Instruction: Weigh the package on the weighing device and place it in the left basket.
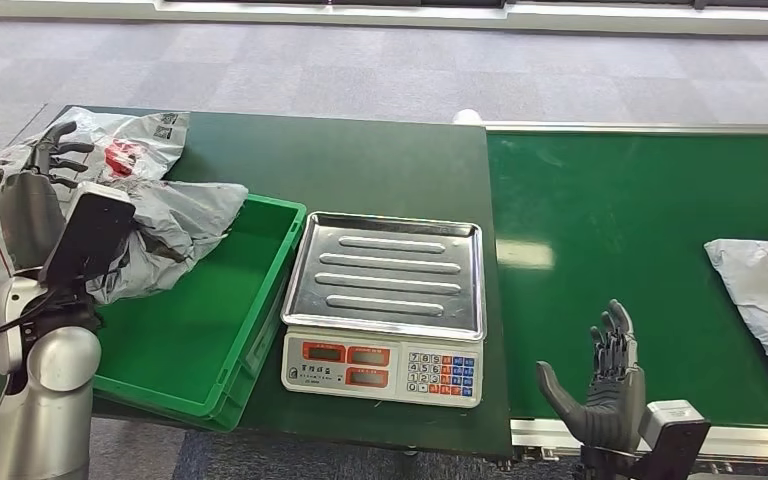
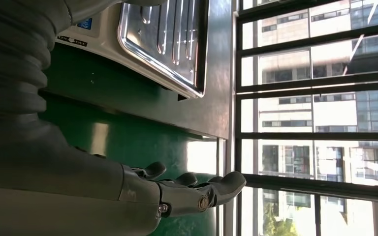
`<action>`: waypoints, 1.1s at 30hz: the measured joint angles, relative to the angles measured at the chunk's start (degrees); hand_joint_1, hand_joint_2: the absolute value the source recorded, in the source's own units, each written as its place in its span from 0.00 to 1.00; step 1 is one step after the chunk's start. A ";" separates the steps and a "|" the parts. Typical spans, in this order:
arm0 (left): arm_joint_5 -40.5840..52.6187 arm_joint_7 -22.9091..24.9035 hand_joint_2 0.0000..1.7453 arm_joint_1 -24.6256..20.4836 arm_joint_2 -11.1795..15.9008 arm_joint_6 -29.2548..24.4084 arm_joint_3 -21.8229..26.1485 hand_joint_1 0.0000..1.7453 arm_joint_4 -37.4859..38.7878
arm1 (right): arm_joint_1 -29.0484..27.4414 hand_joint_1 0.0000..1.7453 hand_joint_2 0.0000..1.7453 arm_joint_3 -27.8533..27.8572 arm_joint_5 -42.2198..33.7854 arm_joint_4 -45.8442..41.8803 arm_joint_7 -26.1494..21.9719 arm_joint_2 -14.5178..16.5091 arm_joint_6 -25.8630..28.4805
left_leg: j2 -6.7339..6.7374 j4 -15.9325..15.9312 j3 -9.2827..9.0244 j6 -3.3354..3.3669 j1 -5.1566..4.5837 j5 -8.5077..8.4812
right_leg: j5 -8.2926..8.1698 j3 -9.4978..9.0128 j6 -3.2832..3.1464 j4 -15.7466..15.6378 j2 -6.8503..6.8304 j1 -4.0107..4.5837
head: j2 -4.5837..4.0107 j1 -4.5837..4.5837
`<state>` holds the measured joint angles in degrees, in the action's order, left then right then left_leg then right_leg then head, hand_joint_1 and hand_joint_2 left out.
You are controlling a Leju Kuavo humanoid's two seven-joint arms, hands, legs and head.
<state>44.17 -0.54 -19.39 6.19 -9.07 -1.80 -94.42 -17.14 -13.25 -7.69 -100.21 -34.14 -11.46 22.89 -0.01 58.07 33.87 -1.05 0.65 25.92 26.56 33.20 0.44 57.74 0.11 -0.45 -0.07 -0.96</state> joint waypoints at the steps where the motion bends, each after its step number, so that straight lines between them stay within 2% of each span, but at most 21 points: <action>1: -0.05 -0.02 1.00 0.29 0.45 0.42 0.17 0.00 0.15 | -0.16 0.00 1.00 0.31 0.37 -0.15 0.15 0.10 -0.70 | 0.01 0.00 0.00 0.00 0.00 0.00 | -0.01 0.02 -0.01 0.00 0.01 0.00 | 0.00 0.00; 8: 2.36 0.00 1.00 2.40 1.97 1.56 0.15 0.00 2.20 | -1.39 0.00 1.00 2.25 2.05 -0.85 1.04 1.36 -3.62 | 0.02 0.01 0.03 0.00 0.00 -0.01 | -0.02 0.07 -0.01 0.00 0.03 -0.04 | 0.00 0.00; 18: 2.44 1.03 1.00 1.97 2.35 1.48 0.08 0.00 5.72 | -1.63 0.00 1.00 2.89 0.03 -0.80 1.15 1.25 -2.68 | 0.02 0.01 0.03 -0.02 -0.01 -0.02 | -0.04 0.07 -0.01 0.00 0.04 -0.02 | 0.00 0.00; 25: -1.56 1.56 1.00 3.06 4.75 9.23 0.58 0.00 6.09 | -2.54 0.00 1.00 2.89 -0.71 -0.79 1.25 0.68 -0.62 | 0.02 -0.01 0.03 -0.03 0.00 -0.02 | -0.03 0.07 -0.03 0.00 0.05 0.01 | 0.00 0.00; 33: -1.90 1.70 1.00 3.50 6.06 10.71 0.92 0.00 6.09 | -2.86 0.00 1.00 2.89 -0.73 -0.79 1.28 0.43 -0.40 | 0.01 -0.01 0.04 -0.03 0.00 -0.03 | -0.03 0.04 -0.03 0.00 0.03 -0.01 | 0.00 0.00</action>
<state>42.27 1.16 -15.89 12.25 1.64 -0.88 -88.32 -20.00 -10.36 -8.41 -101.00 -32.86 -11.03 22.49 -0.01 58.06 33.90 -1.08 0.65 25.90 26.53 33.24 0.41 57.74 0.14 -0.46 -0.07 -0.96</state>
